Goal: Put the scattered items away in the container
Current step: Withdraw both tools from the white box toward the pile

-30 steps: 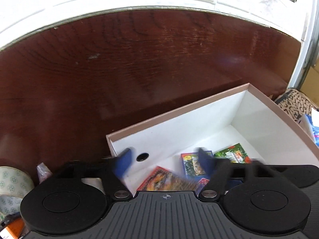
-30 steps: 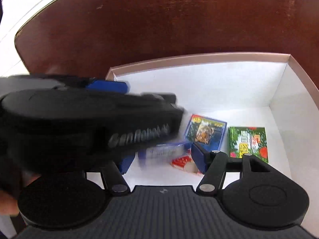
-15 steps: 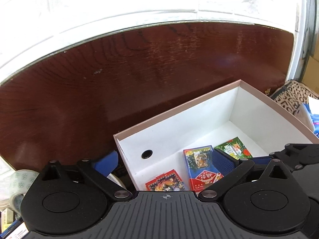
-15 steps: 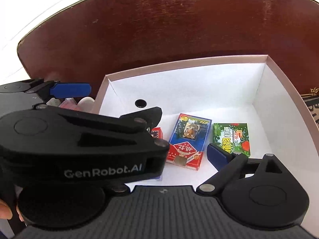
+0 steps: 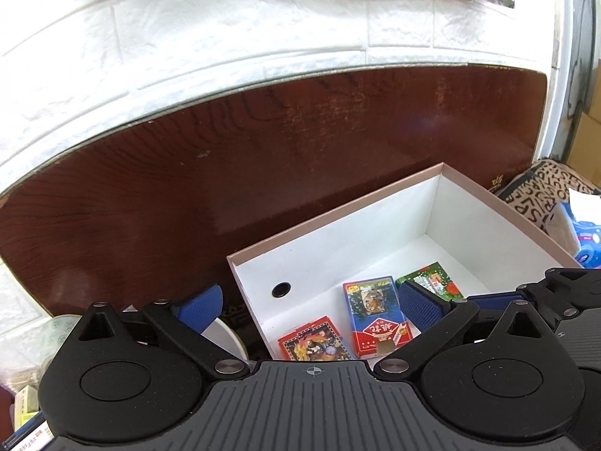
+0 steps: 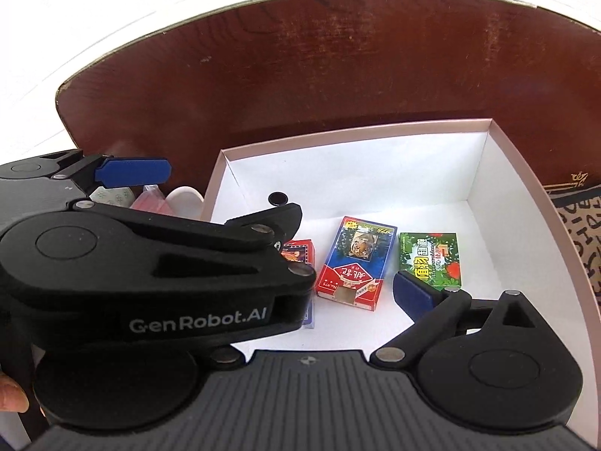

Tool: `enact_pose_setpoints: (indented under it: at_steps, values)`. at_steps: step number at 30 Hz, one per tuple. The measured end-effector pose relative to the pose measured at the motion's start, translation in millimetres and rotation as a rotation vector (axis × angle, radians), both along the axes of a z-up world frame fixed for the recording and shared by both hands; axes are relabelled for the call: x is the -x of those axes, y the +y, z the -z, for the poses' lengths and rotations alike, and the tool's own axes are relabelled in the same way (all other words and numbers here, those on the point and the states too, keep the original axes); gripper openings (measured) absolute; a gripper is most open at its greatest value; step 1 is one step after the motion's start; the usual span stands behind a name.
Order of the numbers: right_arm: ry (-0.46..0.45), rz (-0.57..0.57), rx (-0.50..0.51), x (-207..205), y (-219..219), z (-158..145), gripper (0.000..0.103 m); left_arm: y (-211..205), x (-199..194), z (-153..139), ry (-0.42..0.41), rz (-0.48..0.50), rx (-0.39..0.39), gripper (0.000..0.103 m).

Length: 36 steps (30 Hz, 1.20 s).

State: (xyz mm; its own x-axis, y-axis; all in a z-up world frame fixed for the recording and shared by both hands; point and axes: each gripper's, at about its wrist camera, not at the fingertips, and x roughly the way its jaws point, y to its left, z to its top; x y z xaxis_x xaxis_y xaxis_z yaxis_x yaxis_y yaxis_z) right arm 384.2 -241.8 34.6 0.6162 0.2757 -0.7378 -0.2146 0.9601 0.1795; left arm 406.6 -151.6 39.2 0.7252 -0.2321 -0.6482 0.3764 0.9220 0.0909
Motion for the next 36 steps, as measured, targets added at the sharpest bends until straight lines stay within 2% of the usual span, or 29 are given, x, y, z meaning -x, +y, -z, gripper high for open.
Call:
enact_pose_setpoints:
  at_steps: [10, 18, 23, 29, 33, 36]
  values:
    - [-0.038, -0.028, -0.001, 34, 3, -25, 0.1, 9, 35, -18, -0.025, -0.005, 0.035, 0.103]
    - [-0.083, -0.057, -0.006, 75, 6, -41, 0.1, 18, 77, -32, -0.047, -0.022, 0.073, 0.103]
    - [-0.101, -0.083, -0.023, 103, 10, -46, 0.101, 31, 110, -34, -0.047, -0.07, 0.116, 0.103]
    - [-0.087, -0.123, -0.016, 139, 25, -44, 0.101, 47, 155, -32, -0.039, -0.154, 0.09, 0.103]
    - [-0.109, -0.161, -0.006, 169, 40, -40, 0.101, 65, 194, -26, -0.08, -0.172, 0.095, 0.103]
    - [-0.118, -0.197, -0.007, 191, 52, -36, 0.101, 81, 216, -20, -0.078, -0.188, 0.115, 0.103]
